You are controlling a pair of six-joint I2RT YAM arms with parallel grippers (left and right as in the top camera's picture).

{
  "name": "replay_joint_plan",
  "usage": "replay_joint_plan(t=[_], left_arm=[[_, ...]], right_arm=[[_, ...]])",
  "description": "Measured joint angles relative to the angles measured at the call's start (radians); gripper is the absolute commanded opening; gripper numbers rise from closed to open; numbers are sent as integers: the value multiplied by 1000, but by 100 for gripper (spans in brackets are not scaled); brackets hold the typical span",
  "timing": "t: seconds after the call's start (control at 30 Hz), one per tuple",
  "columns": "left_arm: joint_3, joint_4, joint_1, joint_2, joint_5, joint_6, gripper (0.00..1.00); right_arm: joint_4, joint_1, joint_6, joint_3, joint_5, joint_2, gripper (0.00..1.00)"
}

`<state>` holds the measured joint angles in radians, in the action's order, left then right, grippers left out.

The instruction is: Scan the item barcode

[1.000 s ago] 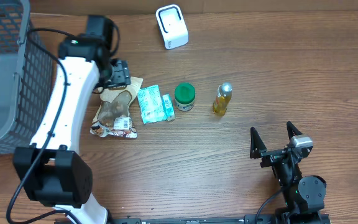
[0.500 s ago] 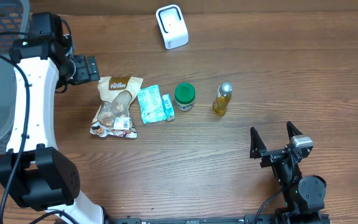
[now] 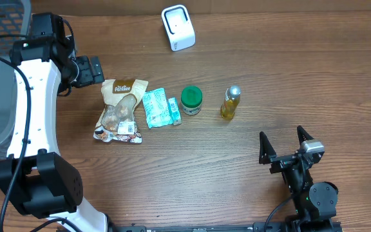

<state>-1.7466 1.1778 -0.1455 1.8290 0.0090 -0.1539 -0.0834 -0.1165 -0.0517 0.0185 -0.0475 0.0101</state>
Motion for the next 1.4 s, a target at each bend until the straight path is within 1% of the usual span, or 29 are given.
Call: replay_joint_plan(t=[0.23,0.27,0.37,0.5,0.6,0.67,0.73,0.77,0.8,0.83,0.9,0.97,1.03,1.1,1.2,1.4], left_arm=[[0,0,0,0,3,0,99],[0,0,0,0,3,0,99],[0,0,0,0,4,0,99],[0,-1,0,0,6,0,100],[0,0,0,0,8,0,100],[0,-1,0,0,7,0,100],[0,-2,0,0,7,0,99],[0,0,0,0,10,0,100],[-1,-1,0,0,9,0,100],[-1,-3,0,0,9,0,100],[-1,-2,0,0,10,0,100],[-1,-3,0,0,10,0,99],[-1,-2,0,0,10,0,100],[-1,-3,0,0,11,0,100],[-1,-3,0,0,11,0,100],[-1,-3,0,0,10,0,100]], right_arm=[[37,0,0,3,10,0,100],[27,0,0,17,23,2,100],[-28,0,10,138,64,40,100],[-134,1,43,395,100,176,100],[-257,4,63,624,116,354,100],[-338,4,71,744,118,459,100],[-496,5,77,947,122,623,100],[-603,5,79,1092,123,733,100],[-628,5,79,1180,124,804,100],[-756,5,80,1298,120,891,100],[-925,5,80,1504,98,1045,100],[-1038,5,79,1658,60,1179,100],[-1108,5,78,1778,8,1302,100],[-1114,5,78,1830,-45,1389,100],[-1133,5,77,1835,-103,1464,100],[-1139,5,61,1835,-186,1523,100]])
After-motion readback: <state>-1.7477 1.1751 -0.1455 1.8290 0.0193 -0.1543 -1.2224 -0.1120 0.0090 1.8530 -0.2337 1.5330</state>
